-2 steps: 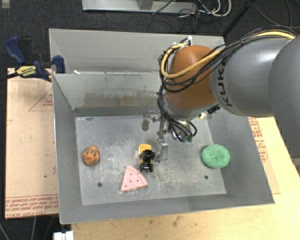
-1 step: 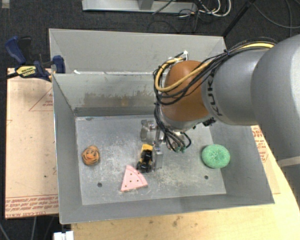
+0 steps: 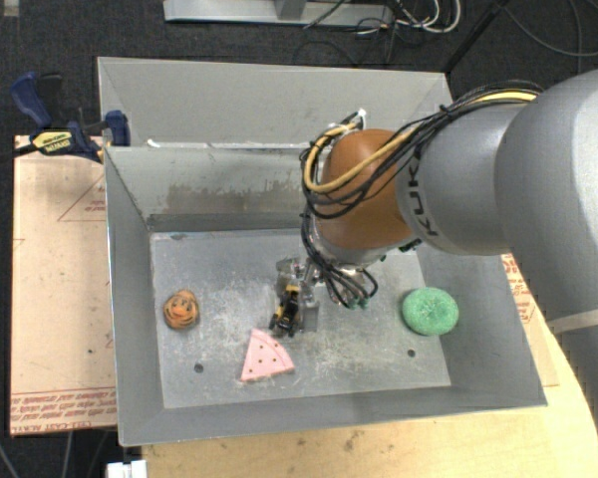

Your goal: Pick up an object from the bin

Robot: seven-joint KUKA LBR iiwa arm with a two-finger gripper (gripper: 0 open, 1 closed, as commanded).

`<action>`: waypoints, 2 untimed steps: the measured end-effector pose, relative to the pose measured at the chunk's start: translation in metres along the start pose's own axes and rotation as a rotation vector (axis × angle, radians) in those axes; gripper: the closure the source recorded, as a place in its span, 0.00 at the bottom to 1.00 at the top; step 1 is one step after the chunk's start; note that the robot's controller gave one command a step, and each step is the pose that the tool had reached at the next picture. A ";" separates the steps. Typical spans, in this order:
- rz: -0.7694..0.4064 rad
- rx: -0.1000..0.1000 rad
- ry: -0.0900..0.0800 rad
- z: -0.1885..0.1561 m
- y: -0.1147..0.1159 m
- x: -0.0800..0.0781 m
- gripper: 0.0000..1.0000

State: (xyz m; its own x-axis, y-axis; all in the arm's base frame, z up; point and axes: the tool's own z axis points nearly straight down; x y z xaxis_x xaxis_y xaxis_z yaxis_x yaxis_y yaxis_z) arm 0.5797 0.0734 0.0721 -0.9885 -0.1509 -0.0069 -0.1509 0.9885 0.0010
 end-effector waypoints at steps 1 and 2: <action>0.000 0.000 0.000 0.000 0.000 0.000 1.00; -0.033 0.001 0.006 -0.190 0.004 -0.003 1.00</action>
Offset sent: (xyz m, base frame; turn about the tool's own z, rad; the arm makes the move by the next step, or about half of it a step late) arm 0.0012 0.0039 0.2157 -0.0382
